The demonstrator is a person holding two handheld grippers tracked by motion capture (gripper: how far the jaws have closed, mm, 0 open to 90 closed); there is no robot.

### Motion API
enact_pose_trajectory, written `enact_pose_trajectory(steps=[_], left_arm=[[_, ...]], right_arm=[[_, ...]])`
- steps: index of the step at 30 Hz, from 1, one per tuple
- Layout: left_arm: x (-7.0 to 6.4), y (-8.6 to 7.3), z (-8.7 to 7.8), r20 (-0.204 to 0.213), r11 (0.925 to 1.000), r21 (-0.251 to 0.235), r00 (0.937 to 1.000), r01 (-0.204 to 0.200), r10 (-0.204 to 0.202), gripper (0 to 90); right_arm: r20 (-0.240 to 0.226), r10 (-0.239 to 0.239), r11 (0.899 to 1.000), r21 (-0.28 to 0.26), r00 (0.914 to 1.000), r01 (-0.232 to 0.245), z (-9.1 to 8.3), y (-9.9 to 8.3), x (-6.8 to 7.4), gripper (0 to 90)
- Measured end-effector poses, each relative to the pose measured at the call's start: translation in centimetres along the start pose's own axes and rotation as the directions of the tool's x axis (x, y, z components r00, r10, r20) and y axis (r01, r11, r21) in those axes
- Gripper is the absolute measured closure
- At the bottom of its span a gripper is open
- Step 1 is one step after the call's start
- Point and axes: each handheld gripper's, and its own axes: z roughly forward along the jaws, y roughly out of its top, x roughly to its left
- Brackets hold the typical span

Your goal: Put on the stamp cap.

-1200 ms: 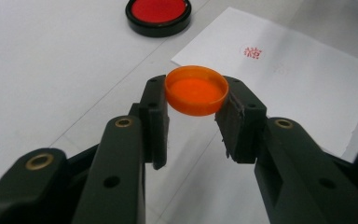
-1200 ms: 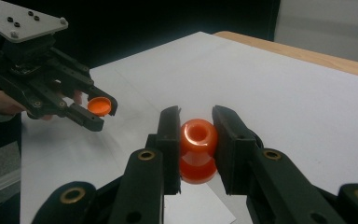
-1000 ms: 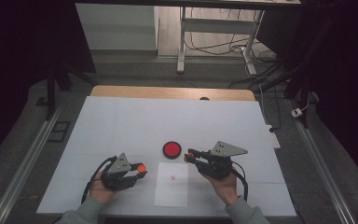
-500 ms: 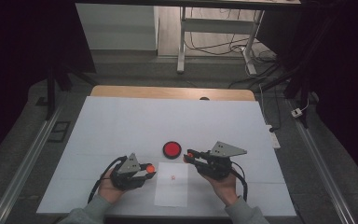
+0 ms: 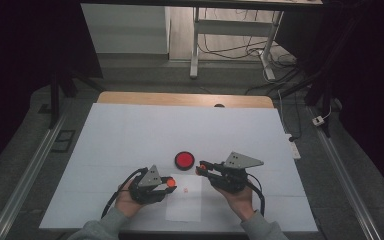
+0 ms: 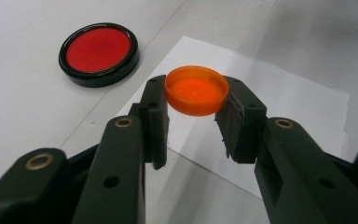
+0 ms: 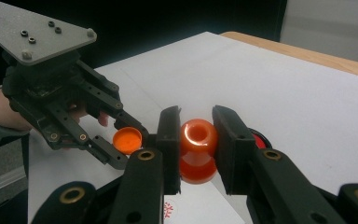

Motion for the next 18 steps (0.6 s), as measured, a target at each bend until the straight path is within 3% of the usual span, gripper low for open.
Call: enact_pose_trajectory(steps=[18], left_arm=[[-1.1, 1.6, 1.8, 0.042, 0.9993, 0.005, 0.9985, -0.037, 0.036, 64.0]], right_arm=[[-0.005, -0.003, 1.0, -0.003, 1.0, 0.003, 0.0, 0.0, 0.2, 71.5]])
